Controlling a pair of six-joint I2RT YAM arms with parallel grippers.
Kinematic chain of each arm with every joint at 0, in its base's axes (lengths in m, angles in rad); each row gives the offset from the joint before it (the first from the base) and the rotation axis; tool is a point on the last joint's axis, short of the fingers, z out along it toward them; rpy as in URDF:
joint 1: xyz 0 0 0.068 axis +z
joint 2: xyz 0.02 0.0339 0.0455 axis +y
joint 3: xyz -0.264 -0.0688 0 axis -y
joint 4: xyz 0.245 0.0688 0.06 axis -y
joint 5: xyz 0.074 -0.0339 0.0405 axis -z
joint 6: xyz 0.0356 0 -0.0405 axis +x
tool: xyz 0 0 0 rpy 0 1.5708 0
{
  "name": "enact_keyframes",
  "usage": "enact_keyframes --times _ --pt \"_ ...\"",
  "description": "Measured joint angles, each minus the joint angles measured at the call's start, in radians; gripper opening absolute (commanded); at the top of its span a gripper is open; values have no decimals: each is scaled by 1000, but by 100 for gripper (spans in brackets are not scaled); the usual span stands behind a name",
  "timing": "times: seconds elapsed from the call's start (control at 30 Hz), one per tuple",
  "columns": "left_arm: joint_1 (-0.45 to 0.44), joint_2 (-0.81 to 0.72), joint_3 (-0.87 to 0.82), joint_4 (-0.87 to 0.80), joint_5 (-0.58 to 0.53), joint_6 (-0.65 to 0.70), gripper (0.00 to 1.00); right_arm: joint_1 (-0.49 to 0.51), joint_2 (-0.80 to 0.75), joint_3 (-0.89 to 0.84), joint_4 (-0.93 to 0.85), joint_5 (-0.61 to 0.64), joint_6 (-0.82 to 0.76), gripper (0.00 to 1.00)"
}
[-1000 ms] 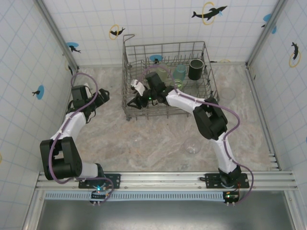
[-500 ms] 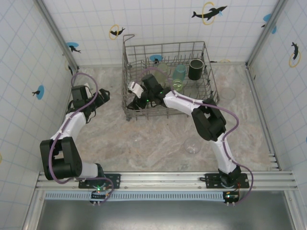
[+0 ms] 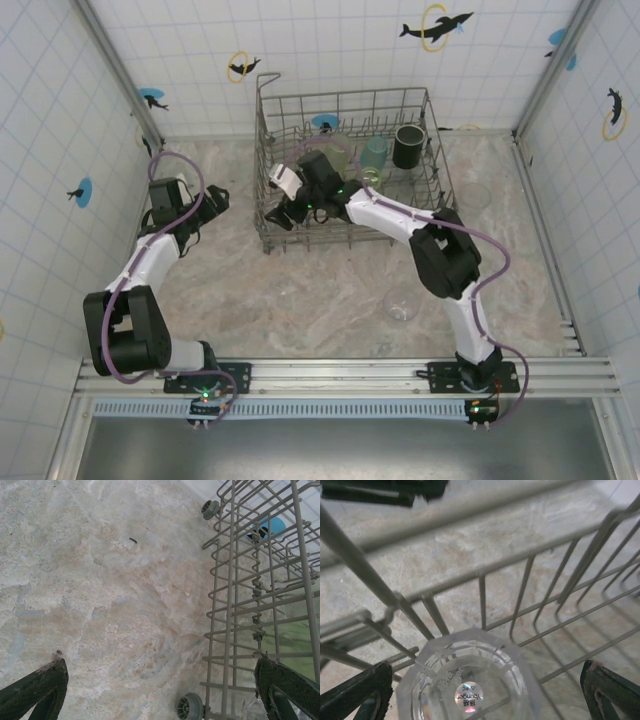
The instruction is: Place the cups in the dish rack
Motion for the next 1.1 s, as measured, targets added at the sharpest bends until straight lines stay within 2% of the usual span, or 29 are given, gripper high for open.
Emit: enact_keyframes --times 0.3,0.57,0.8,1.1 --pt "0 -11 0 0 11 0 97 9 -99 -22 -22 15 27 99" --pt "0 -11 0 -8 14 0 98 10 -195 -82 -50 92 27 99" --pt "0 -19 0 -14 14 0 97 -9 -327 -180 -66 207 42 99" --pt "0 -49 0 -19 13 0 98 -64 -447 -185 -159 407 158 99"
